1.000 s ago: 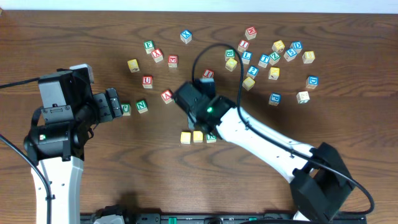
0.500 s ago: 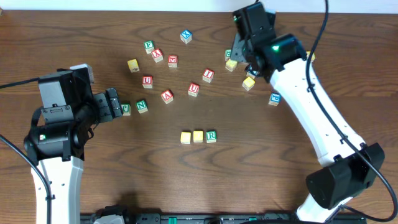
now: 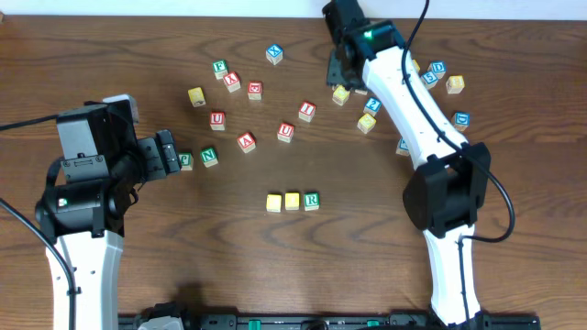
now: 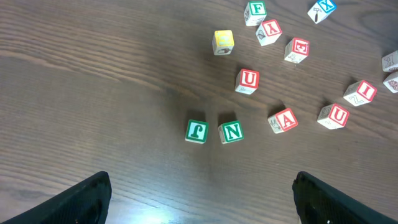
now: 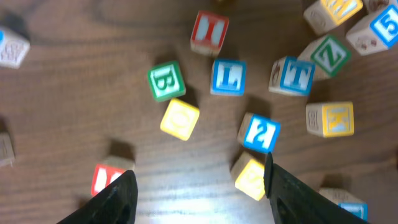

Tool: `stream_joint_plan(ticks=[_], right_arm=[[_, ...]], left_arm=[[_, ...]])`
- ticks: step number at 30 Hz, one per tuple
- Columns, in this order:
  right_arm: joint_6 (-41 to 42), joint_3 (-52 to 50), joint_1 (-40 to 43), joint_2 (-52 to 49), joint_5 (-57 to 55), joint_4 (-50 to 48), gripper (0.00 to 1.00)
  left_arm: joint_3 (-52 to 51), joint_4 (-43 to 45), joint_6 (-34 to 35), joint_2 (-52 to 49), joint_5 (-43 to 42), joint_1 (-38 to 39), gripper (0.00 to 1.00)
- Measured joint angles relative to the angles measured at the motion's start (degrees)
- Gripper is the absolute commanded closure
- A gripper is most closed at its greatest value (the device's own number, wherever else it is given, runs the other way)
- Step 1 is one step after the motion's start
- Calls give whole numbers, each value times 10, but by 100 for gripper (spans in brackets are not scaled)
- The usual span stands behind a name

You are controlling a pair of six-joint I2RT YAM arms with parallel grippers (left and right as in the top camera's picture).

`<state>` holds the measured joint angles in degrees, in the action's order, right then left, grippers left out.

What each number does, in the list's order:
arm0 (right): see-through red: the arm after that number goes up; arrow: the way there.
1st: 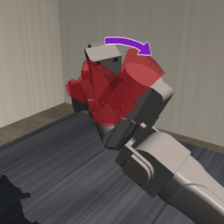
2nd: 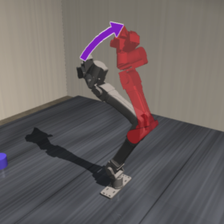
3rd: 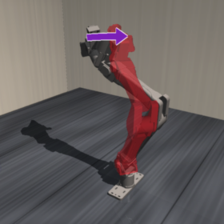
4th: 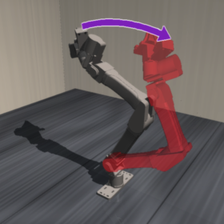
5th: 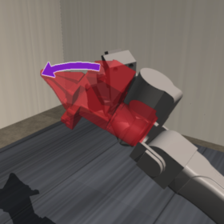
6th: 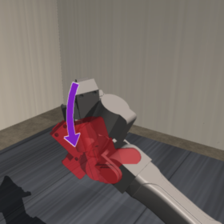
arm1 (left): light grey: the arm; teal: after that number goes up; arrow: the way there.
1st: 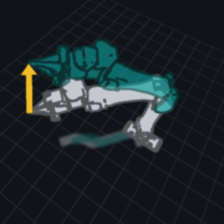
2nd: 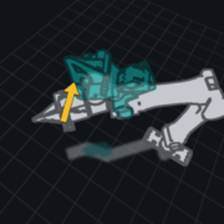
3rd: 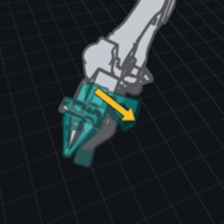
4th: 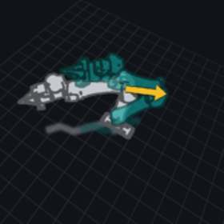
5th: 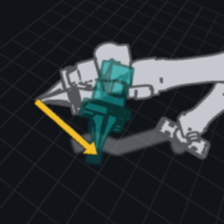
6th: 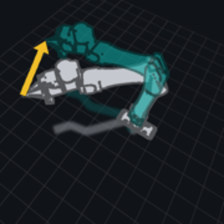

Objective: Spell out CORL
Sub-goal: 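Open the right gripper and move it to the far blocks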

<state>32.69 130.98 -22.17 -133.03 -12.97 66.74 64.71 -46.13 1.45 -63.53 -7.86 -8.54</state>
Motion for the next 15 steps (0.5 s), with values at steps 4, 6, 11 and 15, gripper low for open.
stream_joint_plan(ticks=[4,6,11,15], right_arm=[[-3,44,28,-11,24,10,37],[-3,49,43,-11,39,12,37],[-3,49,70,-12,57,21,38],[-3,49,76,-12,58,19,38]], left_arm=[[0,0,0,0,0,0,8],[0,0,0,0,0,0,8],[0,0,0,0,0,0,8],[0,0,0,0,0,0,8]])
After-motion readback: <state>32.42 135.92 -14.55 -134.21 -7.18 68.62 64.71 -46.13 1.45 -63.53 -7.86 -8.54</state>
